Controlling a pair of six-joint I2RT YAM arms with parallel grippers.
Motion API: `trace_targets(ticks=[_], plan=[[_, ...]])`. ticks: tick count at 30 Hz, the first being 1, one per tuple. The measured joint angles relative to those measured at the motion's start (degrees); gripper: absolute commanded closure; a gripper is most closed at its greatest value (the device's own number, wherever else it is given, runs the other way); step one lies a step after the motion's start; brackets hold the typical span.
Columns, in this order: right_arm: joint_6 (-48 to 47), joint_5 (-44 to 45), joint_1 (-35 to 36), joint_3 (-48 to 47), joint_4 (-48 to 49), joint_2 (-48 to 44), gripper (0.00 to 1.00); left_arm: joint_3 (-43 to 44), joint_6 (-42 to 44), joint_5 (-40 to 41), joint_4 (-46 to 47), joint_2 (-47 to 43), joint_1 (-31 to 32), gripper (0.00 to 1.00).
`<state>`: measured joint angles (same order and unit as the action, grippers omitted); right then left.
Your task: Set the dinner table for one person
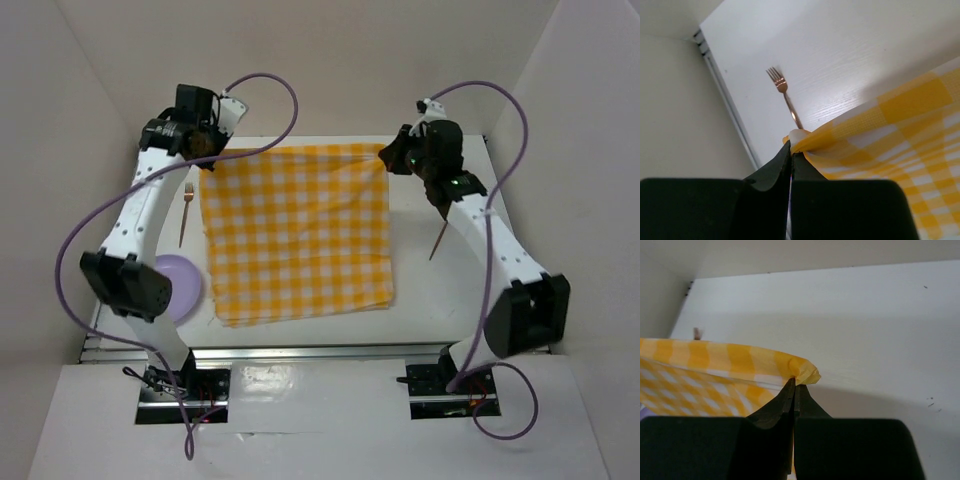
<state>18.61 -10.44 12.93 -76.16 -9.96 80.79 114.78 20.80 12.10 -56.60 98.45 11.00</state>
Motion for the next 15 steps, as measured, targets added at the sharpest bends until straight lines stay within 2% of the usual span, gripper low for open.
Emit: trace_targets(ticks=[5,10,11,12,13,15], plan=[[0.04,3.32,-0.66,-1.38,6.62,16.17,1.00,2.78,-1.46,-1.86,5.57,13.94,-1.53,1.00],[0.20,5.55,-1.60,-9.49,8.07,32.41,1.00,10.49,-3.82,-2.64,10.23,27.30,-1.62,1.00],[0.22,6.14,-1.64,-11.50,8.11,34.97,0.93,11.80,-4.50,-2.80,11.10,29.49,-1.62,0.97],[0.24,6.80,-1.68,-13.29,8.11,37.18,0.78,13.03,-4.83,-2.80,11.82,31.36,-1.60,0.90],[0.33,7.28,-1.70,-15.10,8.02,39.17,0.47,14.14,-5.31,-2.73,12.37,33.07,-1.62,0.57],[-0.85,8.04,-1.73,-18.75,8.00,42.62,0.36,15.91,-6.69,-1.90,13.25,35.74,-1.60,0.28]])
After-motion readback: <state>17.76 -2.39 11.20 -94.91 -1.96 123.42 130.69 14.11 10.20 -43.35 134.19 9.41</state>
